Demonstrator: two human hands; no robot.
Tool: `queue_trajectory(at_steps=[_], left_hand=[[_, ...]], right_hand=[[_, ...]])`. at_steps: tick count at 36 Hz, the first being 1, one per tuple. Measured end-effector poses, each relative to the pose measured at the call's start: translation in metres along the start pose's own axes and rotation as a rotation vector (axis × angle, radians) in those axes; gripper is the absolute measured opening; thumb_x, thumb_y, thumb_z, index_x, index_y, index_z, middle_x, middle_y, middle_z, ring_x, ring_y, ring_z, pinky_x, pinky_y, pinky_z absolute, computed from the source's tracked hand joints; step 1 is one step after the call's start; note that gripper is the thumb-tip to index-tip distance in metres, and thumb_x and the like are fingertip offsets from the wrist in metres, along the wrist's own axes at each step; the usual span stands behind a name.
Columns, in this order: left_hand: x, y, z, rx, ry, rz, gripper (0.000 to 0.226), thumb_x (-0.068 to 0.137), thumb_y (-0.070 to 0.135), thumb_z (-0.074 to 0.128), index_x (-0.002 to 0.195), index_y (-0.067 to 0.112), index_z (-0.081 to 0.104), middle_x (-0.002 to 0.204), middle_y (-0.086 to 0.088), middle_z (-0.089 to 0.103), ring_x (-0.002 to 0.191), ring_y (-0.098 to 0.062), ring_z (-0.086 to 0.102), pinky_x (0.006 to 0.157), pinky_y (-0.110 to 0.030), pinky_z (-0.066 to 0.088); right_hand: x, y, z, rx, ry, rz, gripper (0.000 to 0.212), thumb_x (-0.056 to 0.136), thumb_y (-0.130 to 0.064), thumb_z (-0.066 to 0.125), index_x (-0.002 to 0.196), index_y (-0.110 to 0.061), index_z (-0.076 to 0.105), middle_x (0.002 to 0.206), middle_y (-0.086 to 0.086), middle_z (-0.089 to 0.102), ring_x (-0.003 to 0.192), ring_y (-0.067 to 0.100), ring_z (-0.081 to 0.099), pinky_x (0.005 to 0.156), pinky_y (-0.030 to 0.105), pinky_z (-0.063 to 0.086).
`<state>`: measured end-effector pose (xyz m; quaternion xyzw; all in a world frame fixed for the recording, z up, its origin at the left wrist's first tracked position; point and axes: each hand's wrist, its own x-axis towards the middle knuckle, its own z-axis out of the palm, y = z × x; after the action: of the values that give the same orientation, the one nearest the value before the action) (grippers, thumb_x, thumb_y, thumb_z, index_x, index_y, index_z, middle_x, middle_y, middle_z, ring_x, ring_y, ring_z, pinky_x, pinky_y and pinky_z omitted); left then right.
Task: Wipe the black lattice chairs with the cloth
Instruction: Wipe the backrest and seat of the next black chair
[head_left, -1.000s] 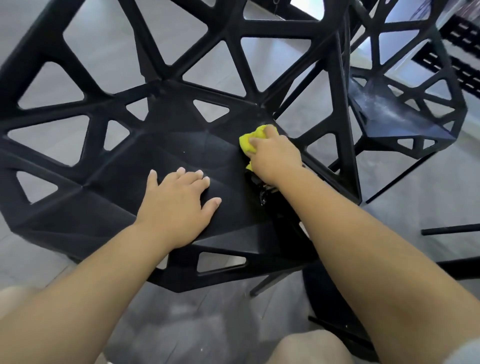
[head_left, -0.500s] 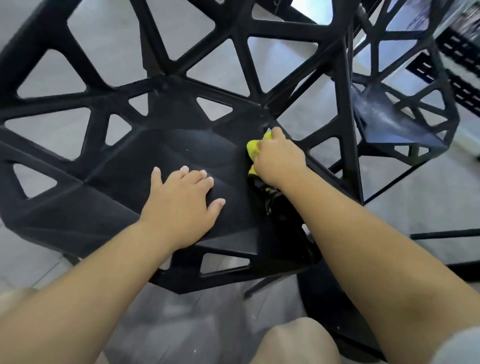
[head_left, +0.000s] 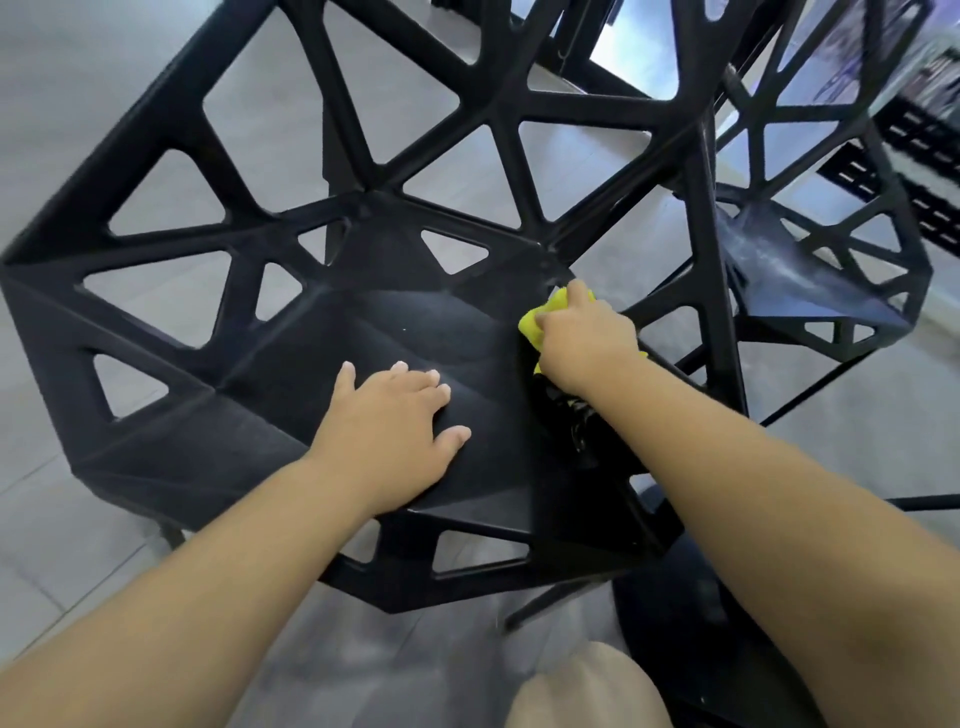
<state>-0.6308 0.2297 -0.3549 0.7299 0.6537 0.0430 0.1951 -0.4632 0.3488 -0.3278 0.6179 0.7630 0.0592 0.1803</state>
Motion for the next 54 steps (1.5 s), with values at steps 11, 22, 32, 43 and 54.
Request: queue_trajectory(at_steps=[11, 22, 32, 43, 54], left_hand=[[0.006, -0.005, -0.004, 0.075, 0.041, 0.033, 0.051, 0.093, 0.057, 0.032, 0.134, 0.031, 0.047, 0.141, 0.014, 0.041, 0.131, -0.015, 0.036, 0.111, -0.043, 0.022], [0.094, -0.002, -0.013, 0.204, 0.145, 0.060, 0.036, 0.097, 0.044, 0.035, 0.122, 0.022, 0.049, 0.123, 0.001, 0.046, 0.112, -0.022, 0.044, 0.075, -0.032, 0.036], [0.139, -0.026, 0.019, 0.135, 0.341, 0.128, 0.051, 0.086, 0.045, 0.035, 0.106, 0.012, 0.069, 0.105, -0.004, 0.064, 0.097, -0.027, 0.059, 0.083, -0.039, 0.047], [0.141, -0.030, 0.015, 0.098, 0.378, 0.167, 0.052, 0.077, 0.045, 0.040, 0.093, 0.010, 0.074, 0.088, -0.003, 0.068, 0.083, -0.026, 0.065, 0.078, -0.038, 0.053], [0.143, -0.029, 0.010, 0.124, 0.302, 0.146, 0.038, 0.080, 0.042, 0.063, 0.095, 0.008, 0.072, 0.090, -0.003, 0.066, 0.087, -0.028, 0.060, 0.082, -0.040, 0.049]], right_hand=[[-0.017, 0.023, -0.024, -0.304, -0.113, -0.115, 0.029, 0.096, -0.024, 0.041, 0.122, -0.021, 0.054, 0.106, 0.007, 0.034, 0.081, 0.028, 0.044, 0.062, 0.036, 0.035], [0.004, 0.033, 0.014, -0.070, 0.179, -0.012, 0.032, 0.090, -0.025, 0.049, 0.122, -0.027, 0.053, 0.122, 0.008, 0.036, 0.096, 0.028, 0.045, 0.061, 0.033, 0.031], [0.074, 0.016, 0.010, -0.029, 0.259, -0.007, 0.031, 0.089, -0.014, 0.046, 0.120, -0.017, 0.049, 0.126, 0.013, 0.034, 0.102, 0.031, 0.044, 0.065, 0.034, 0.030], [0.091, 0.017, -0.007, -0.009, 0.144, -0.026, 0.022, 0.087, -0.014, 0.049, 0.108, -0.012, 0.057, 0.112, 0.007, 0.032, 0.086, 0.026, 0.038, 0.064, 0.034, 0.032], [0.053, 0.013, 0.000, -0.096, 0.151, -0.008, 0.025, 0.088, -0.015, 0.048, 0.112, -0.015, 0.055, 0.125, 0.008, 0.035, 0.112, 0.030, 0.042, 0.061, 0.032, 0.033]])
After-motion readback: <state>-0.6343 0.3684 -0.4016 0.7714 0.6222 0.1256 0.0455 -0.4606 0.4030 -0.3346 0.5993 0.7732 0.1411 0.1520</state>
